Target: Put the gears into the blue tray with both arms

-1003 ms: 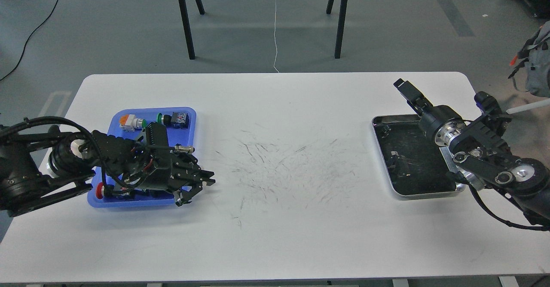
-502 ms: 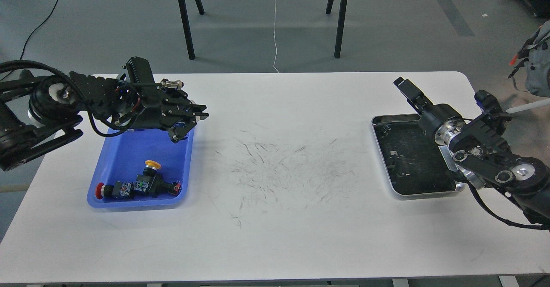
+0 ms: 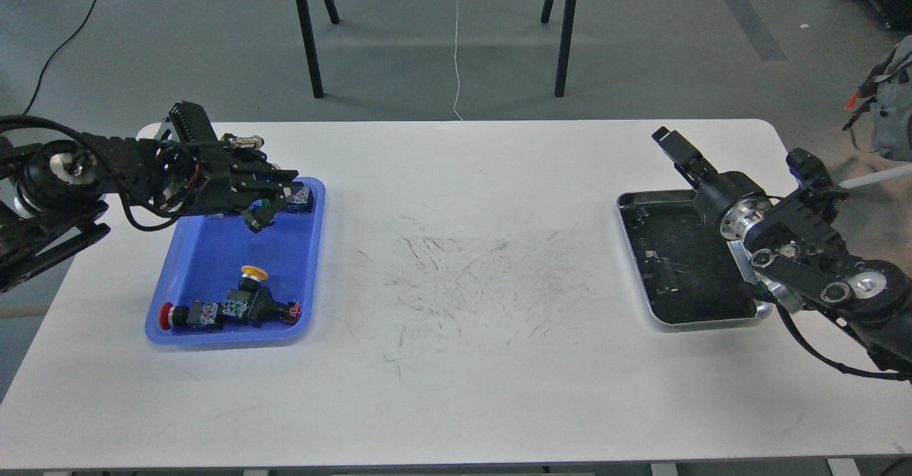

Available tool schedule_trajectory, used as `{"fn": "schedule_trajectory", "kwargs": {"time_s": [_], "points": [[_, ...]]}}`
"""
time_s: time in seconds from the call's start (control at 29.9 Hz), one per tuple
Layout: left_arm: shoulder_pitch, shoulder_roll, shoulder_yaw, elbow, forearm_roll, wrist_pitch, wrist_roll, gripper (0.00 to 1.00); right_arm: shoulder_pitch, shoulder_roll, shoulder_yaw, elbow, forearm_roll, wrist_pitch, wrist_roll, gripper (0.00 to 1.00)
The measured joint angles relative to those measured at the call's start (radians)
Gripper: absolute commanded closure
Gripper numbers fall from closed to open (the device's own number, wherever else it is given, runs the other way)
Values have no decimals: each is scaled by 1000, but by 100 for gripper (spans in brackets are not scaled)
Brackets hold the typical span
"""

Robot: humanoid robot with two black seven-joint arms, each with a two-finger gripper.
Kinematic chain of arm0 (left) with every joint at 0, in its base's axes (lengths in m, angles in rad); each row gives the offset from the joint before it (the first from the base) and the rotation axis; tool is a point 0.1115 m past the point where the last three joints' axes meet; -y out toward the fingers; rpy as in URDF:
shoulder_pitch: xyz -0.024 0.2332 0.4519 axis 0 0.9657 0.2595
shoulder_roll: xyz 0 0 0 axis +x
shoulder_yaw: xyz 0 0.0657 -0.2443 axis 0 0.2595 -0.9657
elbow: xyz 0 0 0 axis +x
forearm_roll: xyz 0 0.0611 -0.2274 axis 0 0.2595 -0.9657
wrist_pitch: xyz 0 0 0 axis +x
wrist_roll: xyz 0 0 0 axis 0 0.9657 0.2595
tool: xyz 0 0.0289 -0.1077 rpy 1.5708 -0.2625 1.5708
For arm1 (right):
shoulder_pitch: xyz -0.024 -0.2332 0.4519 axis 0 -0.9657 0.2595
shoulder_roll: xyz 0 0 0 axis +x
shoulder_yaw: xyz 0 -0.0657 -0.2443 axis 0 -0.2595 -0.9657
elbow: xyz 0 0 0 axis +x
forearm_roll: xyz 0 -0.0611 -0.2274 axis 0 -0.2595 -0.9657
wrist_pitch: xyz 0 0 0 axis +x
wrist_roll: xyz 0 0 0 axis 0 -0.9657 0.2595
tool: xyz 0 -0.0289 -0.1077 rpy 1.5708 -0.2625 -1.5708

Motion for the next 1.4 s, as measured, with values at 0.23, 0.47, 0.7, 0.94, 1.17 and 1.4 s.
{"fn": "schedule_trajectory", "kwargs": {"time_s": [0.23,0.47,0.7,0.94,1.17,1.4], "points": [[86,-17,3,91,-25,60,0,87,-1,2,0,0,0,0,0,12],[125,-50,3,156,-79,74,0,85,1,2,0,0,0,0,0,12],[163,-63,6,211,-94,79,0,84,-2,0,0,0,0,0,0,12],[166,-76,3,232,-103,83,0,84,-4,1,-1,0,0,0,0,12],[168,-76,7,233,-121,83,0,77,-4,2,0,0,-1,0,0,12],[168,-74,18,233,-126,78,0,71,-3,2,0,1,0,0,0,12]]}}
